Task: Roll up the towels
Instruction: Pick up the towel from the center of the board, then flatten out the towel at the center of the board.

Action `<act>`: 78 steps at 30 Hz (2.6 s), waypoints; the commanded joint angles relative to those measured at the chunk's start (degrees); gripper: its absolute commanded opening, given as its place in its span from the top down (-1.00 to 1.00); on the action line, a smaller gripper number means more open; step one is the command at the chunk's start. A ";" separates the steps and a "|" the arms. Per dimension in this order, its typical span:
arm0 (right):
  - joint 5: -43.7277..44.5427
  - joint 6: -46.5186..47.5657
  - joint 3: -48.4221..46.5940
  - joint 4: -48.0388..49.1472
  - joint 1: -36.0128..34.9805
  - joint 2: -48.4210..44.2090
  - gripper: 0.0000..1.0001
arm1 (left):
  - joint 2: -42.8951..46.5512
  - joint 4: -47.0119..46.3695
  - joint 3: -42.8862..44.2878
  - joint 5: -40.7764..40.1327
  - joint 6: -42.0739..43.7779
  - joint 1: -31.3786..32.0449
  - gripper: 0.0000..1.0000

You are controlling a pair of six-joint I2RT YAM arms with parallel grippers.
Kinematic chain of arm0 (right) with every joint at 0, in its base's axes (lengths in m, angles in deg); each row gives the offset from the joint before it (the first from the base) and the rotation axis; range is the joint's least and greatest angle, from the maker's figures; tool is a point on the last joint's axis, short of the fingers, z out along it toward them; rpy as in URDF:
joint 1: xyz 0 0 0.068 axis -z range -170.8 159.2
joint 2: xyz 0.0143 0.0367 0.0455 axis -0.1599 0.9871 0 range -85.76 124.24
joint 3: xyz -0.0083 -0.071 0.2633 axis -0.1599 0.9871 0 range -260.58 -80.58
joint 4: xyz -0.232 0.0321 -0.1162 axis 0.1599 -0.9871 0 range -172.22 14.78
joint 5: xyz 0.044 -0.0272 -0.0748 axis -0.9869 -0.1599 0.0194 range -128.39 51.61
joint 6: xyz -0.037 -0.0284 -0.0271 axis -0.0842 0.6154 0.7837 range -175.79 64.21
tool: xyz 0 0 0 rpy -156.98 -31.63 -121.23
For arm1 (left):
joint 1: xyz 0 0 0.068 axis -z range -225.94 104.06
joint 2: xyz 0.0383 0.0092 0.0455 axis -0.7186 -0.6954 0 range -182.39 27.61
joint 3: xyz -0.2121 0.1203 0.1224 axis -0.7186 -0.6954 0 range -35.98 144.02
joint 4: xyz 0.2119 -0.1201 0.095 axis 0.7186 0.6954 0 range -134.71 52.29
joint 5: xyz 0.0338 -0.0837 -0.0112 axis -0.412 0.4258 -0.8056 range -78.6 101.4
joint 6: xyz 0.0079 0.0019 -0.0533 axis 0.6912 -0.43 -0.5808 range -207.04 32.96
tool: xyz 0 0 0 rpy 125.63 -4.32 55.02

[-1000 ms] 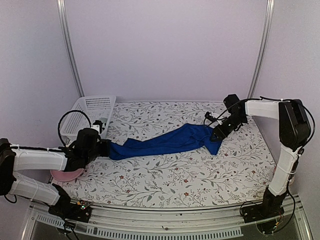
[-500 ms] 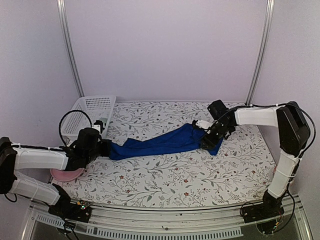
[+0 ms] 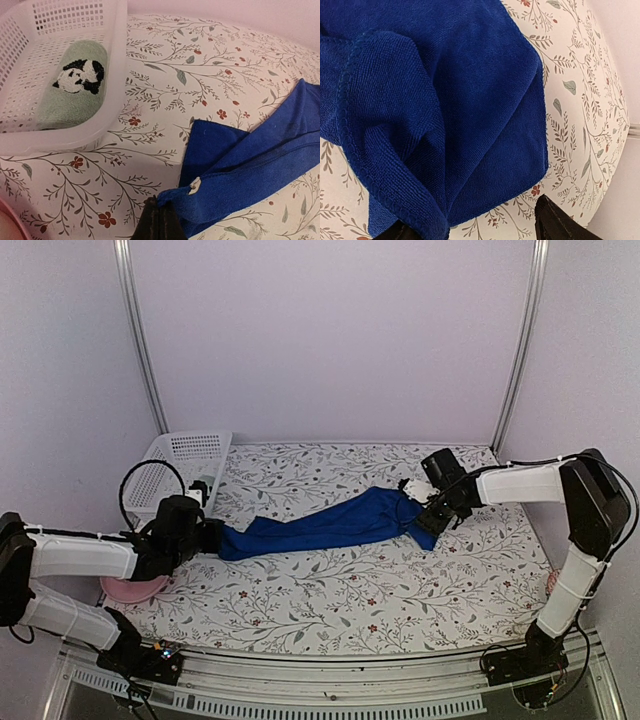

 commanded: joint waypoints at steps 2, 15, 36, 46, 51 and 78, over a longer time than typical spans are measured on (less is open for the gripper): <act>0.17 1.57 1.54 3.11 -0.66 -2.79 -0.19 | -0.62 -0.69 1.43 0.63 0.48 0.09 1.00; -7.47 2.49 2.83 -3.96 -0.29 -1.67 0.28 | -0.73 -0.74 1.44 0.88 0.53 0.07 1.00; -7.36 4.25 0.07 -7.71 4.00 -9.89 0.95 | 3.50 -5.77 0.64 9.09 7.11 0.46 1.00; -5.33 9.65 -7.29 -16.85 10.46 -23.86 0.95 | 15.01 -5.81 3.09 19.57 14.01 4.57 1.00; -4.89 10.72 -12.29 -22.62 11.45 -30.46 0.95 | 16.25 -3.85 6.63 21.57 15.84 7.12 1.00; -0.25 12.70 -16.35 -20.01 20.44 -10.05 0.92 | -3.62 -2.03 19.59 4.31 6.88 -1.59 1.00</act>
